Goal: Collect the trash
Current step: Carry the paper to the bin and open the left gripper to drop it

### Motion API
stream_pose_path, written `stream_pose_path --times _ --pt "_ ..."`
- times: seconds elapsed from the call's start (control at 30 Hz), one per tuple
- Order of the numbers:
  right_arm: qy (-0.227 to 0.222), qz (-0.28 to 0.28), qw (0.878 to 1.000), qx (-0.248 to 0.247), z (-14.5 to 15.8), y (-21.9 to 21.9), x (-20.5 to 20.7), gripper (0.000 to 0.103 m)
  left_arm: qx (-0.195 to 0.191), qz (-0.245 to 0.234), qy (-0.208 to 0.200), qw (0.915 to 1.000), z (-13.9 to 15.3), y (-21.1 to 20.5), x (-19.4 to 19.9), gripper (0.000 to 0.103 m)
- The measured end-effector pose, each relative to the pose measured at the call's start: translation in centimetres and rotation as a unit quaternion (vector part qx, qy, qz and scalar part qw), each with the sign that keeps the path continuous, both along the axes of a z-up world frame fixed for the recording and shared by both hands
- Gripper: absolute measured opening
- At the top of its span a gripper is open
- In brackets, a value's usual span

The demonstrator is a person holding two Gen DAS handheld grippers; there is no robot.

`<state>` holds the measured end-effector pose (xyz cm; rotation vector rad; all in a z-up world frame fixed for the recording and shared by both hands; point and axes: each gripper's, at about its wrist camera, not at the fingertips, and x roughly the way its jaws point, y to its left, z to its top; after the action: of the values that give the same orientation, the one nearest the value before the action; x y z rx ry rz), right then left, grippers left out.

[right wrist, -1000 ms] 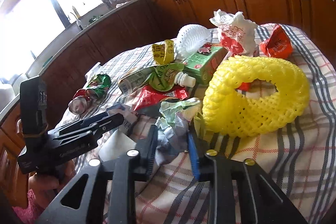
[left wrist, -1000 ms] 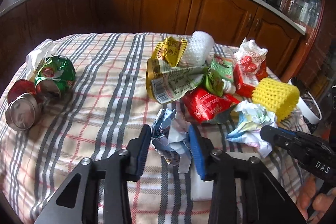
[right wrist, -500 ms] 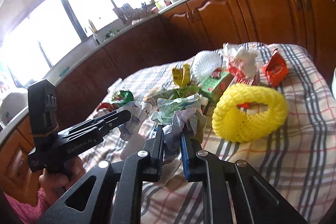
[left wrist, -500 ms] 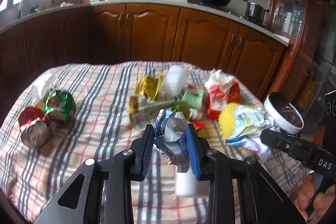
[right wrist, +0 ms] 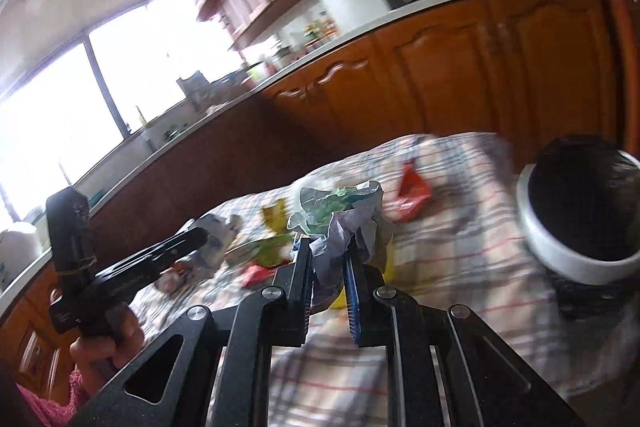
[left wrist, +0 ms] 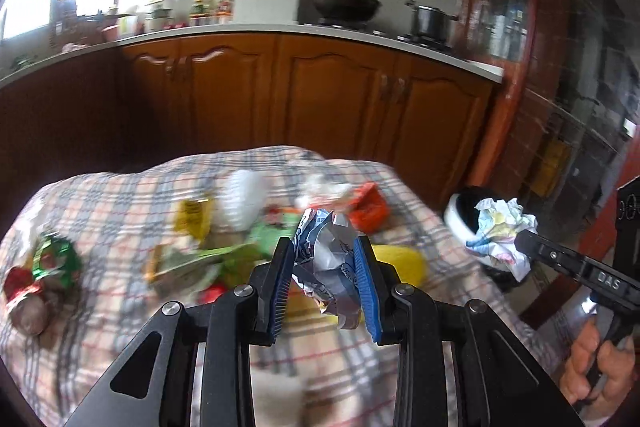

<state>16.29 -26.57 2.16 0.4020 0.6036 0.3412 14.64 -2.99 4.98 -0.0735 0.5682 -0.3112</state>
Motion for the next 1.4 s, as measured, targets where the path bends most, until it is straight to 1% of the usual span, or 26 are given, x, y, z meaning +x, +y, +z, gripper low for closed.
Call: stream_pose_path --times 0.17,0.3,0.53,0.67,0.87,1.03,1.2,1.3,1.37,1.4 --pt "0.011 -0.057 0.998 -0.010 -0.4 -4.8 -0.5 0.014 -0.002 -0.049 0.007 0.9988 -0.4 -4.1 2.2 0.030" --pt "0.022 -0.097 0.995 -0.019 -1.0 -8.4 -0.6 0.014 0.000 -0.086 0.012 0.9963 -0.9 -7.5 3.9 0.030" --pt "0.043 -0.142 0.989 -0.030 -2.1 -12.9 -0.4 0.015 0.005 -0.140 0.032 0.9896 -2.5 -13.1 8.8 0.030" --pt "0.054 -0.150 0.986 -0.037 -2.7 -14.9 -0.2 0.015 0.005 -0.158 0.048 0.9862 -3.1 -15.8 11.2 0.031" --pt "0.068 -0.155 0.984 -0.048 -3.2 -16.3 0.6 0.015 0.001 -0.180 0.080 0.9804 -3.8 -18.9 15.2 0.031" --pt "0.086 -0.153 0.983 -0.052 -3.6 -17.5 1.9 0.015 0.017 -0.185 0.110 0.9764 -4.3 -21.8 18.4 0.032" --pt "0.113 -0.150 0.981 -0.055 -4.4 -18.6 3.5 0.017 0.028 -0.188 0.125 0.9737 -4.5 -23.8 20.5 0.034" --pt "0.120 -0.146 0.980 -0.056 -4.8 -19.2 4.0 0.019 0.035 -0.192 0.133 0.9717 -4.9 -25.1 21.3 0.037" --pt "0.125 -0.146 0.979 -0.059 -5.0 -19.5 4.4 0.020 0.039 -0.192 0.136 0.9712 -5.1 -25.5 21.5 0.046" --pt "0.129 -0.147 0.979 -0.058 -5.2 -19.6 4.5 0.023 0.041 -0.192 0.136 0.9711 -5.3 -25.7 21.8 0.048"
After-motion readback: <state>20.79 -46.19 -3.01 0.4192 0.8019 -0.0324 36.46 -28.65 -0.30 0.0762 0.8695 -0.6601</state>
